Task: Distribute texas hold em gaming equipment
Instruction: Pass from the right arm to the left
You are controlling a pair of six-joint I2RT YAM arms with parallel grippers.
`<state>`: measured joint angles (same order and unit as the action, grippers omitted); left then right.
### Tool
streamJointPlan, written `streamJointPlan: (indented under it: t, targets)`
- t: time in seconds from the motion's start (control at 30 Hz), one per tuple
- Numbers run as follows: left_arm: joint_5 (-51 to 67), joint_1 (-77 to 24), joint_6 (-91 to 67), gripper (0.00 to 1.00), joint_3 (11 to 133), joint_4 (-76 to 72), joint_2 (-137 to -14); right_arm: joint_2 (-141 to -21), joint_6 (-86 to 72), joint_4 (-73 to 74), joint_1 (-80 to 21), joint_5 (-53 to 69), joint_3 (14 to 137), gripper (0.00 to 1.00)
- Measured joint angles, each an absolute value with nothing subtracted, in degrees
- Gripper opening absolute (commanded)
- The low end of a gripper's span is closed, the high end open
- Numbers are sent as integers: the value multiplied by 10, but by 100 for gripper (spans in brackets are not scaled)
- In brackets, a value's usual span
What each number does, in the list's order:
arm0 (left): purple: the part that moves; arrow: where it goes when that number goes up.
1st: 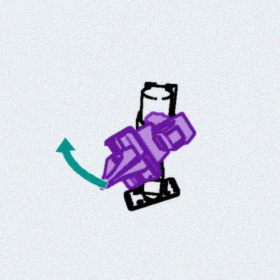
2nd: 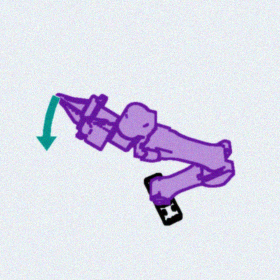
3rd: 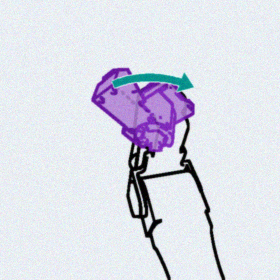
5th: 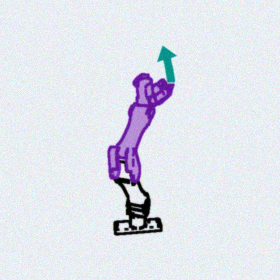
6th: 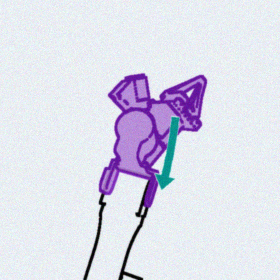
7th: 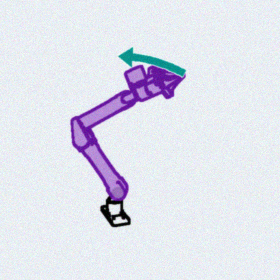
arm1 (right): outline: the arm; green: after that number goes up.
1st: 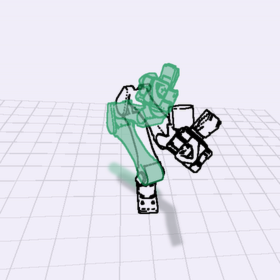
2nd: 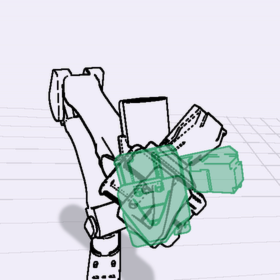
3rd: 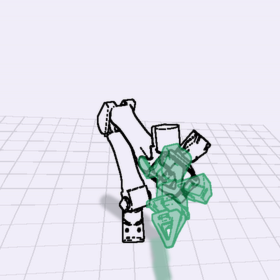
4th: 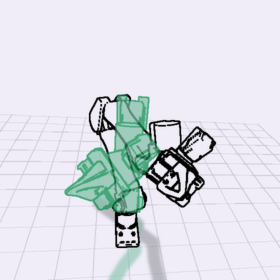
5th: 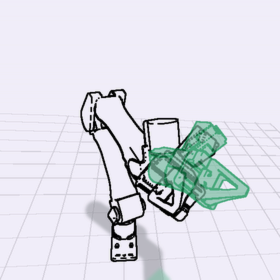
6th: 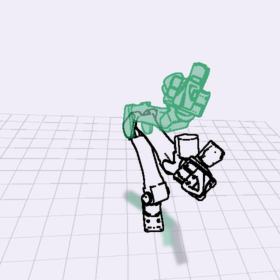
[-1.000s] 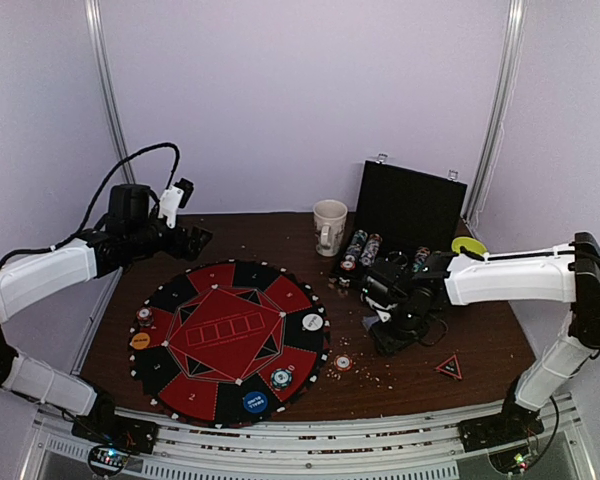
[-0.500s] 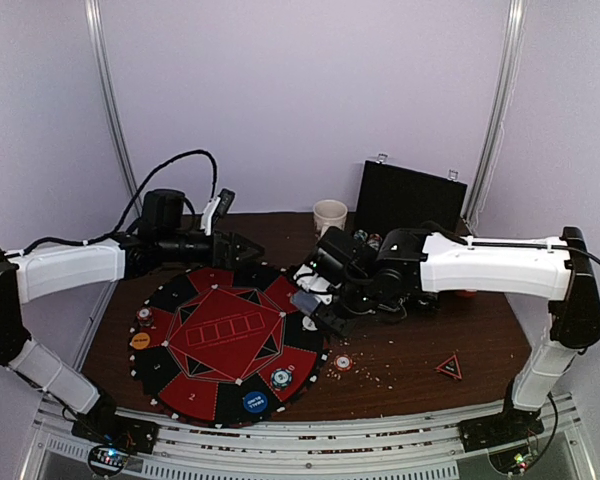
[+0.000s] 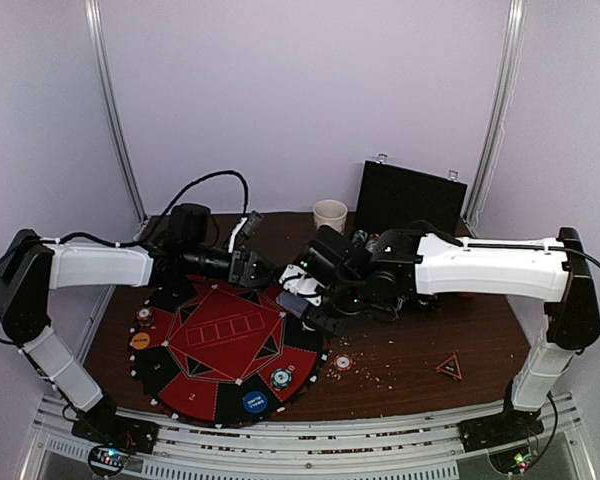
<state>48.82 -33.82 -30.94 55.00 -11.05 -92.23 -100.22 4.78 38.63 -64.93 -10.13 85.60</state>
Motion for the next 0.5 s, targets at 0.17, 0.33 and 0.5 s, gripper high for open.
streamJointPlan:
  t: [0.17,0.33,0.5]
  targets:
    - [510,-347,-312,85,550,-123,-936,-1009,58,383,-650,-102,859,52]
    - [529,-350,-312,82,547,-131,-942,-1017,63,379,-650,-103,859,52]
    - [530,-359,-299,69,548,-127,-954,-1024,73,378,-650,-103,869,52]
